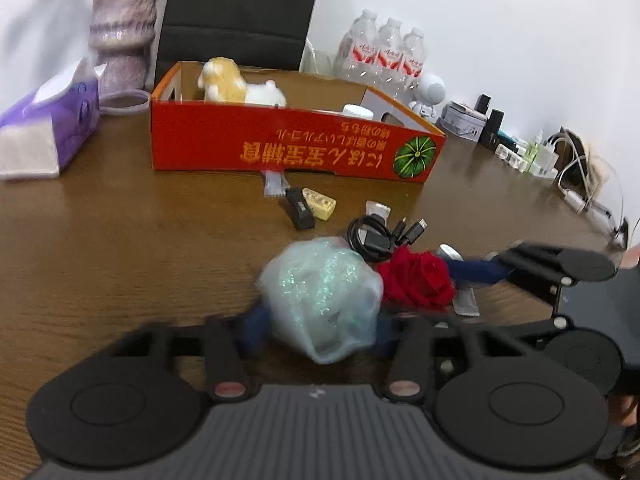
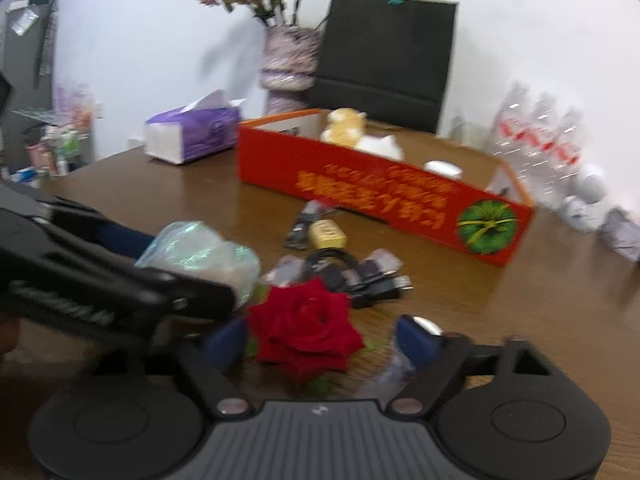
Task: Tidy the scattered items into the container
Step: 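Grasp the sparkly clear plastic bag with the left tool while the right tool grasps the red rose, then carry the plastic bag into the box with the left tool while the right tool drops the rose in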
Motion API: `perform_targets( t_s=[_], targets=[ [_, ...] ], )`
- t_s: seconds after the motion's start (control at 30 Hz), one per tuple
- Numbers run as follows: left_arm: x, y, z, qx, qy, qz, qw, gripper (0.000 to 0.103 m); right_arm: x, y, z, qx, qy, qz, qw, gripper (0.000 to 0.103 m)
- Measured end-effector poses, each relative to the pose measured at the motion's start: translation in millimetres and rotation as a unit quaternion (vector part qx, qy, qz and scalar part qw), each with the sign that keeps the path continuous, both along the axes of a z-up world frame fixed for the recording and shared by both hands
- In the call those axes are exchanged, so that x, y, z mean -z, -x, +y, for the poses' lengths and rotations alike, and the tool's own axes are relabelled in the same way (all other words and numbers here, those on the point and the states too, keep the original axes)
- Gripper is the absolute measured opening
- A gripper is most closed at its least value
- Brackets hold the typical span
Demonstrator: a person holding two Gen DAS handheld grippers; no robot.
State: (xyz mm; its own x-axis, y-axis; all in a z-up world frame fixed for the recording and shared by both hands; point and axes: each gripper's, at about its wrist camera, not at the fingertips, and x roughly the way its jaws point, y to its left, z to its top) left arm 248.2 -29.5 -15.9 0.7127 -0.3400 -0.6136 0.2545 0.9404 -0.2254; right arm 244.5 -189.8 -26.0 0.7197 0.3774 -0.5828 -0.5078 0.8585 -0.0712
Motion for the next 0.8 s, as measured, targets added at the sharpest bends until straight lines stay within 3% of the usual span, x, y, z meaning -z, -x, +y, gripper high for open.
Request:
perform_targets(
  t_s=[0.43, 0.8],
  targets=[
    [-15.6, 8.1, 1.1, 0.004, -0.002, -0.040, 0.9992, 0.041, -15.4, 7.8, -7.9, 0.004, -0.024, -0.031, 0.999, 0.038],
    [-67.6, -24.2, 7.3, -0.025, 0.014, -0.119, 0.9925, 0.041, -59.4, -28.3, -23.2, 0.066, -0.068, -0.087, 0.992, 0.037]
  ],
)
